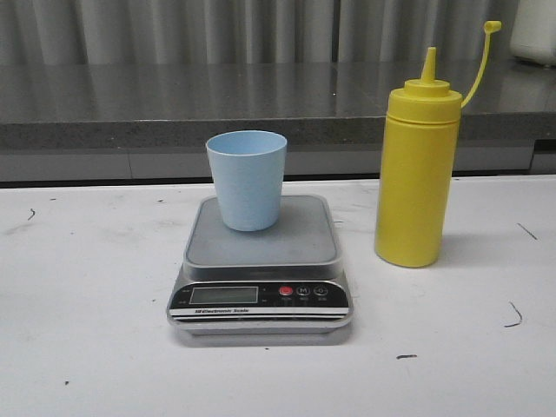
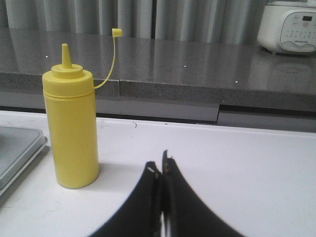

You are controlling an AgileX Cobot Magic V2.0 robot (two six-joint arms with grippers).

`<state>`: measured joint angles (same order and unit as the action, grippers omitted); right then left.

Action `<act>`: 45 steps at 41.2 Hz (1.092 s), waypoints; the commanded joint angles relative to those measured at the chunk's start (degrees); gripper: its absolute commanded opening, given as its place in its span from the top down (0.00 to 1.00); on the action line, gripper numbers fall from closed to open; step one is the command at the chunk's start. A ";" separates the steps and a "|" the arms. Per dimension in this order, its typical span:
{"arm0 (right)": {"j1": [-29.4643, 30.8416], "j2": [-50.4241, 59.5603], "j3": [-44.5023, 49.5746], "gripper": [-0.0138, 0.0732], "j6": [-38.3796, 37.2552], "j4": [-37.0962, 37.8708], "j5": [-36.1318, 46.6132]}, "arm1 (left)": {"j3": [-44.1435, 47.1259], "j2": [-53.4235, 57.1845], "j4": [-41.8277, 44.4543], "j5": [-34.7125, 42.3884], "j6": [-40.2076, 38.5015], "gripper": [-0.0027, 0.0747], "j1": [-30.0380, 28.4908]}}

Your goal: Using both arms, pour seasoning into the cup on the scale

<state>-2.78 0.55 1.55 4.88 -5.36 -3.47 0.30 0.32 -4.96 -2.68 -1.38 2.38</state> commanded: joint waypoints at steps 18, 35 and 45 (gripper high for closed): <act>0.37 1.04 -0.33 0.98 -2.86 0.84 4.69 | 1.32 0.87 -0.02 4.46 -0.03 0.99 -0.01; 0.37 0.99 -0.33 0.98 -2.86 0.84 4.70 | 1.32 0.87 -0.02 4.46 -0.03 0.99 -0.01; 0.37 0.99 -0.33 0.98 -2.86 0.84 4.70 | 1.32 0.87 -0.02 4.46 -0.03 0.99 -0.01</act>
<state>-2.78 0.55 1.55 2.06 -4.94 -3.47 0.30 0.32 -4.96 -2.68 -1.38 2.38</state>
